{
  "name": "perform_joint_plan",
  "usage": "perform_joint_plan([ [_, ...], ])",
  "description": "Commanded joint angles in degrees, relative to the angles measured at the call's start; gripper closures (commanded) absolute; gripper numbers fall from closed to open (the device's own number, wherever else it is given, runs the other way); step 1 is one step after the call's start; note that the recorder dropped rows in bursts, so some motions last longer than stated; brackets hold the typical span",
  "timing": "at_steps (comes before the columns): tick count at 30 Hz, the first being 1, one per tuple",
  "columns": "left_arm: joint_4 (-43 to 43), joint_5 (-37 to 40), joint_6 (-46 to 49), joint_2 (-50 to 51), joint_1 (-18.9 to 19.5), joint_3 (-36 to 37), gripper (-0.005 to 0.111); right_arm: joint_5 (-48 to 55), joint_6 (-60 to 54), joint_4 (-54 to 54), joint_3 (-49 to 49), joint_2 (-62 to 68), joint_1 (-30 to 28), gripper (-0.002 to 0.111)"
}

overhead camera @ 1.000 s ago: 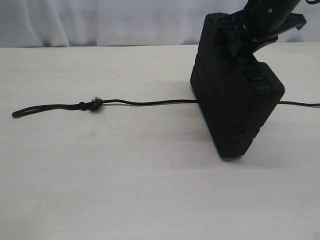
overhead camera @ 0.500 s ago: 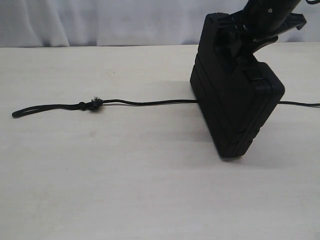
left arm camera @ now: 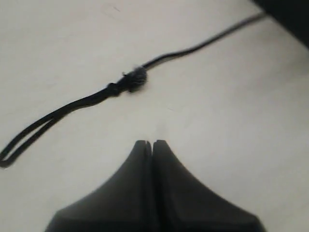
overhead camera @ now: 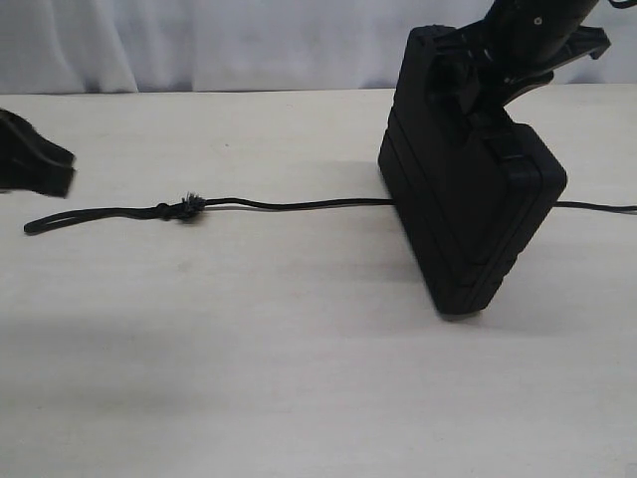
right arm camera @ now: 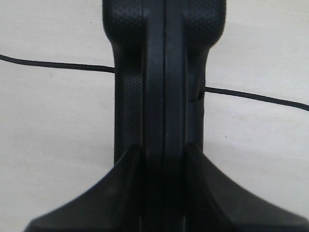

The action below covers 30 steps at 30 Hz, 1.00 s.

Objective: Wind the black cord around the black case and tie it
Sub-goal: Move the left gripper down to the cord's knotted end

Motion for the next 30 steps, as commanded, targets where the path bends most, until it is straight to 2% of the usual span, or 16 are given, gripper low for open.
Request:
perform_joint_plan([
  [1, -4.57, -4.95, 13.15, 11.92, -2.60, -1.05, 0.100, 1.26, -1.32, -1.15, 0.15, 0.70, -0.57, 0.104],
  [3, -4.57, -7.67, 12.49, 16.47, -2.60, -1.48, 0.087, 1.26, -1.32, -1.15, 0.15, 0.70, -0.57, 0.104],
  [6, -1.26, -5.42, 5.07, 24.13, -2.48, -5.83, 0.070, 1.26, -1.32, -1.15, 0.15, 0.70, -0.57, 0.104],
  [9, 11.37, 4.63, -7.14, 32.46, -2.59, -15.74, 0.067, 1.26, -1.32, -1.15, 0.15, 0.70, -0.57, 0.104],
  [11, 15.65, 11.03, -9.21, 37.21, -2.59, -21.31, 0.067, 1.26, -1.32, -1.15, 0.15, 0.70, -0.57, 0.104],
  [13, 17.93, 12.78, -6.71, 40.85, -2.59, -25.33, 0.067, 1.26, -1.32, -1.15, 0.15, 0.70, -0.57, 0.104],
  [15, 18.59, 10.97, -0.46, 43.57, -2.59, -27.72, 0.067, 1.26, -1.32, -1.15, 0.15, 0.70, -0.57, 0.104],
  [18, 19.28, 6.97, 12.41, 45.65, -2.59, -27.90, 0.067, 1.26, -1.32, -1.15, 0.15, 0.70, -0.57, 0.104],
  [21, 19.79, 5.17, 19.49, 47.36, -2.59, -27.90, 0.067, 1.26, -1.32, -1.15, 0.15, 0.70, -0.57, 0.104],
  [24, 22.02, 4.20, 23.70, 48.62, -2.59, -27.90, 0.067, 1.26, -1.32, -1.15, 0.15, 0.70, -0.57, 0.104],
  [30, 26.83, -0.77, 23.96, 50.04, -2.46, -27.90, 0.067, 1.26, -1.32, -1.15, 0.15, 0.70, -0.57, 0.104],
])
